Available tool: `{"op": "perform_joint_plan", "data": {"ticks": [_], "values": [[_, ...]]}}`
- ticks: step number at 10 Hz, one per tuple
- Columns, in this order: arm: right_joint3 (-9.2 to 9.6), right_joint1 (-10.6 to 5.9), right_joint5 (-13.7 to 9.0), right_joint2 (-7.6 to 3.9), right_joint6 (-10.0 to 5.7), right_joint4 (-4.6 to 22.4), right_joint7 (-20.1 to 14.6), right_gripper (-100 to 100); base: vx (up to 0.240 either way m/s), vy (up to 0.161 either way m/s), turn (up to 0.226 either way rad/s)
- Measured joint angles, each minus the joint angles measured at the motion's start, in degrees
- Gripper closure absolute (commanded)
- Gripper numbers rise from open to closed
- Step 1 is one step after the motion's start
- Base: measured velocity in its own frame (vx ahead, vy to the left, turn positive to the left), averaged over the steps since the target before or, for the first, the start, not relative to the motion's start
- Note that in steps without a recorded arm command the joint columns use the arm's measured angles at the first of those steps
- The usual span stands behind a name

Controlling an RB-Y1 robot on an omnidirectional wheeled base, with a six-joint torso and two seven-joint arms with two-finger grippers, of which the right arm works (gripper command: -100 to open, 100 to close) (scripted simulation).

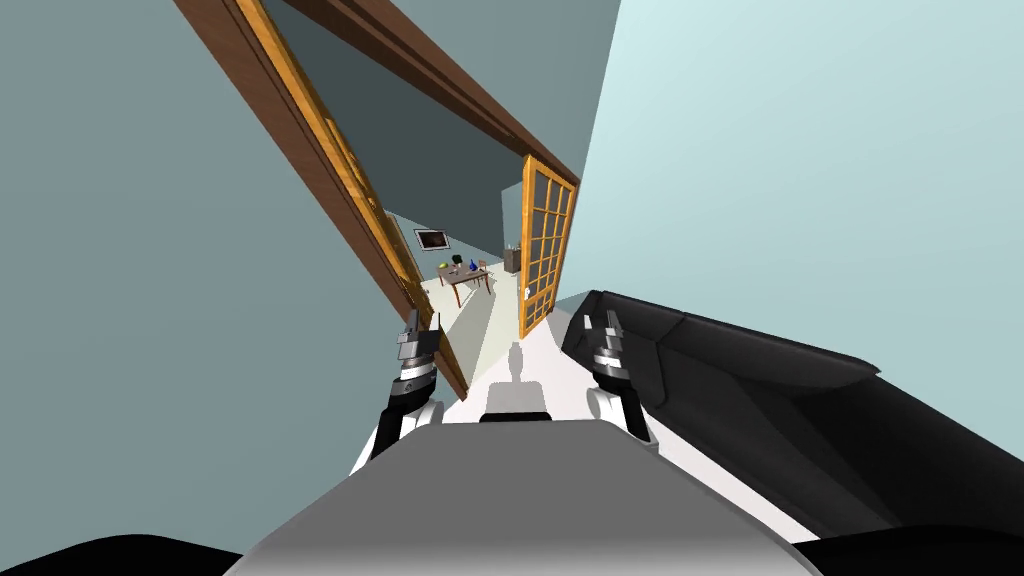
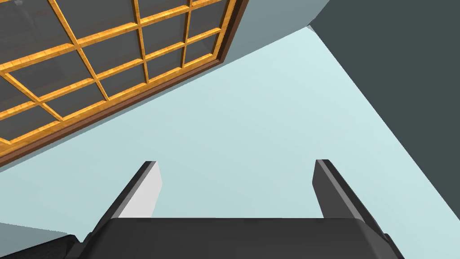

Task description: Push the door open

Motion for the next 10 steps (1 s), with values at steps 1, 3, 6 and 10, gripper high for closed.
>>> {"op": "perform_joint_plan", "data": {"ticks": [1,3,6,10], "values": [[-0.28,-0.51,-0.44,-0.13,-0.21,1.03,-0.67,-100,0.093,-0.144,0.307],[-1.05,-1.15,-1.66,-0.63,-1.13,3.5,-2.54,-100,0.098,-0.127,0.304],[-2.18,-2.83,-3.27,-1.07,-1.82,6.93,-4.88,-100,0.08,-0.12,0.326],[-3.51,-4.65,-5.56,-1.44,-3.76,12.43,-8.5,-100,0.067,-0.171,0.317]]}}
